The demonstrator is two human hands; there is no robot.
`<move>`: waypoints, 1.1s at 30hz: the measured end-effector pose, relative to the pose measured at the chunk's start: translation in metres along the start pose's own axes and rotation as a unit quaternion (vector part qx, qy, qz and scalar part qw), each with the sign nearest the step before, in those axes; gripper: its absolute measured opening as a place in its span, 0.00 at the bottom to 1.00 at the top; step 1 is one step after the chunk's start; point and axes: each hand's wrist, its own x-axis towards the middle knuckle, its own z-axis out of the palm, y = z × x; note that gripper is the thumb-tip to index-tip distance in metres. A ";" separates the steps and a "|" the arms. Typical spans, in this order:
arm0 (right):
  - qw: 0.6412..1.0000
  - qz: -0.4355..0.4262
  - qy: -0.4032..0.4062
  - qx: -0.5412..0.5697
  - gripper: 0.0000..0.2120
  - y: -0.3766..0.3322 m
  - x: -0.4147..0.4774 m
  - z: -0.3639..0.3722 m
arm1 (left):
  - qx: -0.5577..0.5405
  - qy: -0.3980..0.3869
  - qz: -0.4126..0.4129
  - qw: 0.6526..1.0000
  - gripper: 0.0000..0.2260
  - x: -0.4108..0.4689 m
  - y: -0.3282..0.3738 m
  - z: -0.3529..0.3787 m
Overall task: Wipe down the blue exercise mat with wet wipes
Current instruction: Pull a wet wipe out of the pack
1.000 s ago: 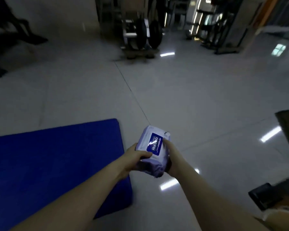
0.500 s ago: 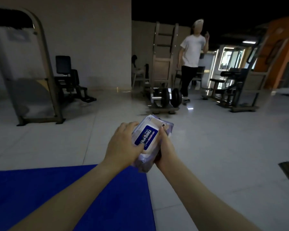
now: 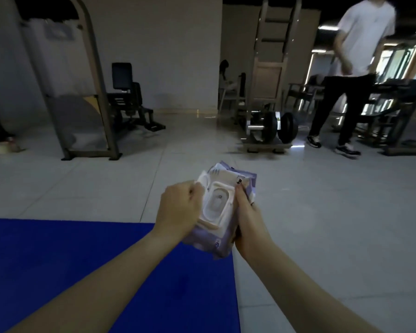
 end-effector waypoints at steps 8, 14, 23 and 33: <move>0.997 0.064 -0.026 0.024 0.29 0.010 0.029 -0.026 | 0.172 -0.030 0.032 0.984 0.16 -0.012 -0.037 0.008; 0.996 0.076 -0.049 0.001 0.23 0.003 0.035 -0.036 | 0.101 -0.103 0.146 0.979 0.10 -0.011 -0.015 0.033; 0.998 0.017 -0.010 -0.060 0.09 0.017 0.037 -0.020 | -0.007 -0.074 -0.018 0.997 0.06 -0.002 -0.050 0.062; 0.997 -0.003 -0.012 -0.079 0.11 0.016 0.048 -0.026 | 0.010 -0.130 -0.033 0.991 0.02 0.011 -0.054 0.066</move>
